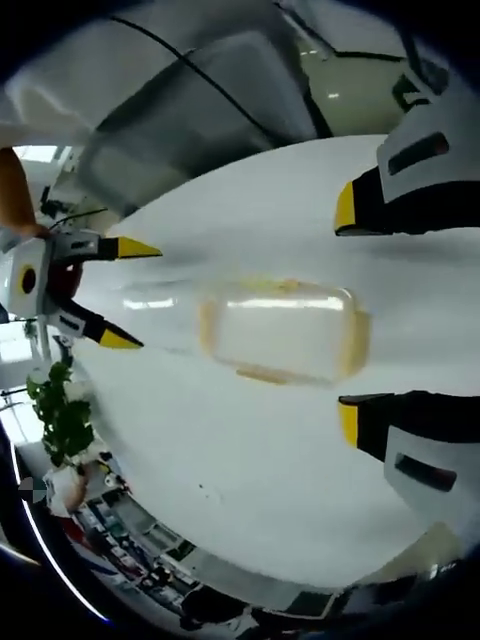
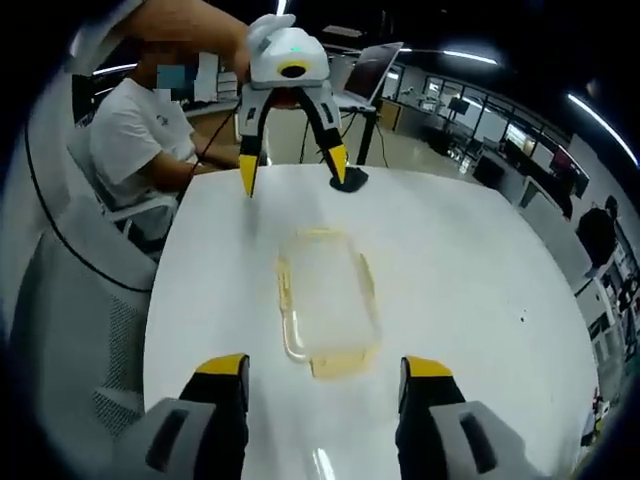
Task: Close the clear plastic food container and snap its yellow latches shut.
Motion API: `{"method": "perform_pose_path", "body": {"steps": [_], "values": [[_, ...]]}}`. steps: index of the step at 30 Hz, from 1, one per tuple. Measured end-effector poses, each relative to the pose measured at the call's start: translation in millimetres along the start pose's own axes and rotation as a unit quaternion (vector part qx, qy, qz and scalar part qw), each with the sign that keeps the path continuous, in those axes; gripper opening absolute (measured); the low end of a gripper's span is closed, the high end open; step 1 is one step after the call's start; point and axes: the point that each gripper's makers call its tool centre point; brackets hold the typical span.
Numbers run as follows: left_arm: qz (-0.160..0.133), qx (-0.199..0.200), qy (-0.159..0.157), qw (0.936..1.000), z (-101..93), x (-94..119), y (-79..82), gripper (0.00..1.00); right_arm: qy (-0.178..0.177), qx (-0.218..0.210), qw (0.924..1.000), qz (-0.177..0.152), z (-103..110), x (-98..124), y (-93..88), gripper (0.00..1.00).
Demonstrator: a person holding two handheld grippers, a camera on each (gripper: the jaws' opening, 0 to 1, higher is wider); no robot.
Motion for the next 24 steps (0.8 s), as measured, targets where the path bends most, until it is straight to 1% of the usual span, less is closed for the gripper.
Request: {"method": "perform_pose_path", "body": {"steps": [2,5,7,10,12,14,15,16,18,21,24], "values": [[0.009,-0.008,-0.004,0.9999,1.8,-4.6,-3.8,0.60,-0.002,0.007,1.0000,0.004,-1.9,-4.2,-0.6,0.56],[0.020,-0.020,-0.007,0.9996,5.5,-10.5,-9.4,0.56,0.004,0.019,0.9998,0.006,-2.0,-10.4,-2.0,0.54],[0.024,-0.018,-0.012,0.9995,7.3,-14.3,-13.1,0.57,0.004,0.022,0.9996,0.015,-3.4,-15.6,-5.0,0.55],[0.035,-0.021,-0.013,0.9991,12.5,-19.3,-22.0,0.55,0.007,0.023,0.9996,0.015,-4.0,-22.7,-7.3,0.56],[0.035,-0.018,-0.016,0.9991,14.7,-21.4,-25.7,0.55,0.021,0.031,0.9989,0.028,-0.6,-27.0,-12.8,0.54],[0.035,-0.018,-0.019,0.9990,16.0,-23.6,-28.3,0.53,0.035,0.024,0.9982,0.043,3.1,-30.6,-17.8,0.51],[0.045,-0.022,-0.016,0.9986,17.5,-25.0,-31.7,0.51,0.037,0.022,0.9983,0.040,3.5,-33.2,-17.4,0.51],[0.049,-0.029,-0.016,0.9983,18.1,-26.2,-32.8,0.50,0.036,0.023,0.9983,0.039,3.3,-34.7,-17.4,0.50],[0.046,-0.032,-0.019,0.9983,18.0,-28.8,-32.4,0.52,0.031,0.028,0.9982,0.043,1.7,-39.1,-18.7,0.49],[0.048,-0.033,-0.023,0.9980,20.2,-33.7,-35.7,0.49,0.032,0.030,0.9980,0.045,1.1,-44.1,-18.8,0.41],[0.050,-0.026,-0.024,0.9982,24.9,-37.6,-38.8,0.50,0.037,0.032,0.9974,0.054,1.1,-50.5,-20.4,0.42]]}}
Point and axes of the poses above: the point that each gripper's makers call its tool centre point, and the gripper's own axes: x roughly backward along the fingers, z roughly to its left, y roughly out of its top, and after that the axes turned 15 degrees about -y, right-handed
